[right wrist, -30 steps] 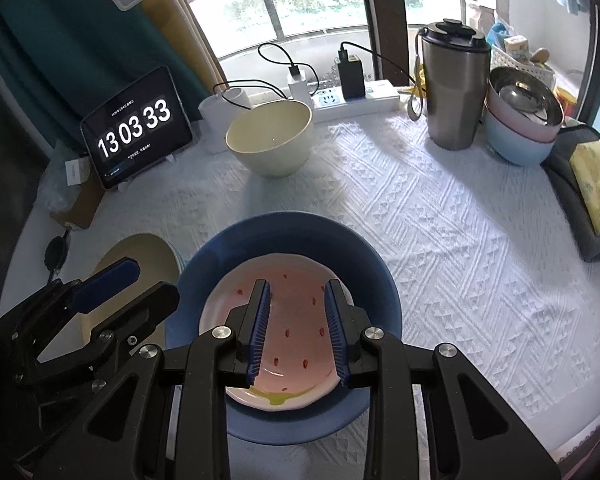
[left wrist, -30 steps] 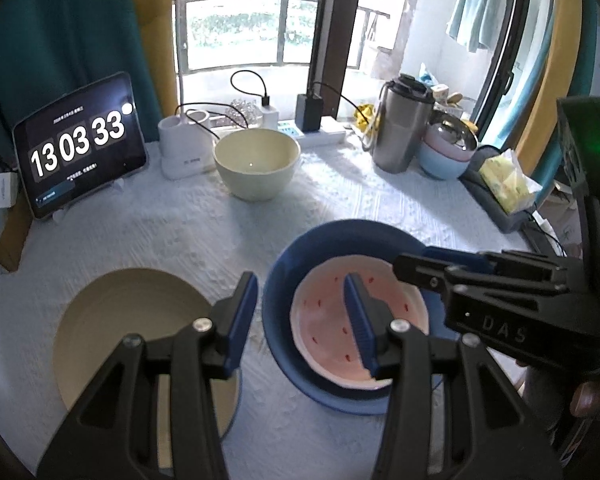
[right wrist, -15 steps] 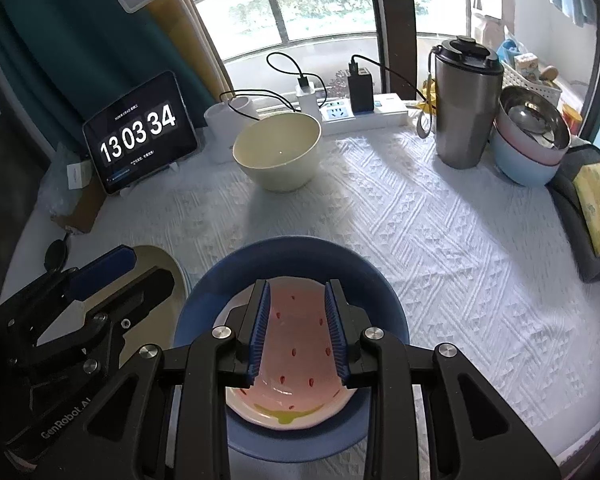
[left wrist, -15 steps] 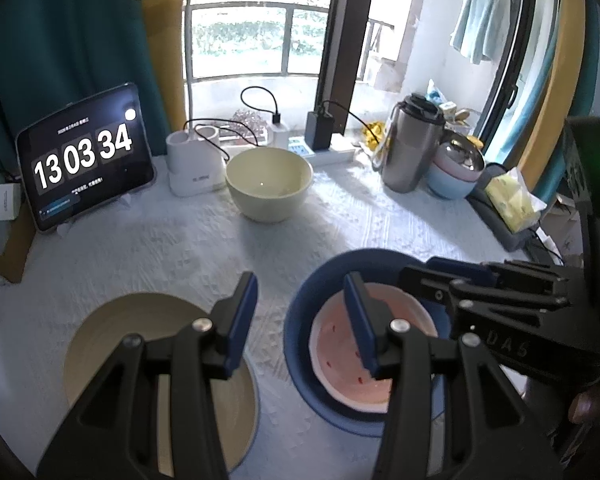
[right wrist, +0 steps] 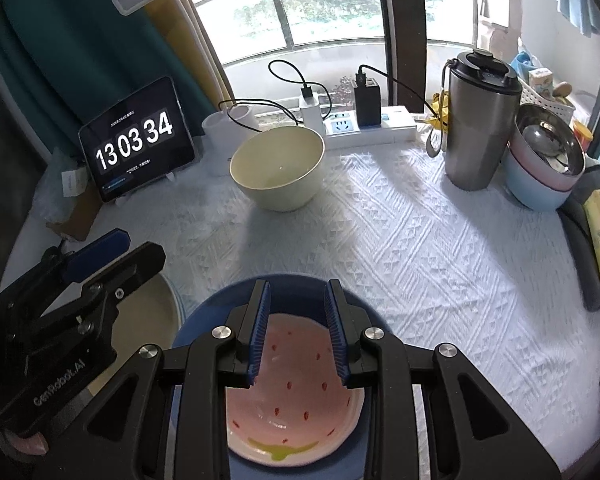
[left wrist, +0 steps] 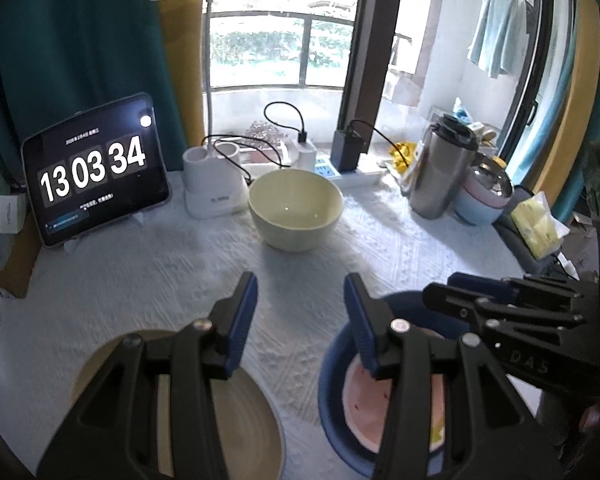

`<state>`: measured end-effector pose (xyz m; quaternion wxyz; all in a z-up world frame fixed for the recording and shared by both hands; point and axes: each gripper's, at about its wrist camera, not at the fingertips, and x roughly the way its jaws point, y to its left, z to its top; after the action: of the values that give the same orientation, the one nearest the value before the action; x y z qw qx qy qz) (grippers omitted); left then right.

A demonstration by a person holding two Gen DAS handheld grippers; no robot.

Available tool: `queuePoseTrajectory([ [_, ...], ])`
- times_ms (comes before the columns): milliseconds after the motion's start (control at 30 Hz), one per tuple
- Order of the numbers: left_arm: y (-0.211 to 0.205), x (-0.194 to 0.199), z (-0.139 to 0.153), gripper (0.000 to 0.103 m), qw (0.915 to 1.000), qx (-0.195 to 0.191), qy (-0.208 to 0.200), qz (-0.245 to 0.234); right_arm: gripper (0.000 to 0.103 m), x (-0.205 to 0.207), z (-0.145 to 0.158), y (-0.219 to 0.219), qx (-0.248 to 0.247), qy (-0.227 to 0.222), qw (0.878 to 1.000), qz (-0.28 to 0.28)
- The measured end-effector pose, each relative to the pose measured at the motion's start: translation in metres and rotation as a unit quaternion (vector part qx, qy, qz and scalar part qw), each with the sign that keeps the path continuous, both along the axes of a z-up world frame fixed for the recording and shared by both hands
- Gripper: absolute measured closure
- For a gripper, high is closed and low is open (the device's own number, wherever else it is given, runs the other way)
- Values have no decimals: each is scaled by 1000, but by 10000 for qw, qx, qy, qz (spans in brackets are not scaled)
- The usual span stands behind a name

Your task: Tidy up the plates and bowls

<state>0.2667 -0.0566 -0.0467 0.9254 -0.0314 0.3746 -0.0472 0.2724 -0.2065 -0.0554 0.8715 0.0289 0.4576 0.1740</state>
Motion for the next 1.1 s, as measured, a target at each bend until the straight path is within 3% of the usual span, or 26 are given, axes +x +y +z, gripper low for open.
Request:
queuePoseTrajectory([
  [300,1,21,-4,56,9999,92,-100,49,73,25,-3,1,-89,-75,9999,60],
  [600,10,46,-8,56,9978,25,-606,269,72,48,-4,5,-411,-412,9981,181],
  [967,13,81,-31,56,9980,62,-470,407,71,82,-14,7,-573,-946,9925,516],
  [1033,13,86,-37,56,9983,66,-400,417,61,87,-14,6,-568,-1023,9916,555],
  [1100,13,91,-41,56,9984,74,-358,422,61,95,-16,5,-489,-1090,9908,629],
])
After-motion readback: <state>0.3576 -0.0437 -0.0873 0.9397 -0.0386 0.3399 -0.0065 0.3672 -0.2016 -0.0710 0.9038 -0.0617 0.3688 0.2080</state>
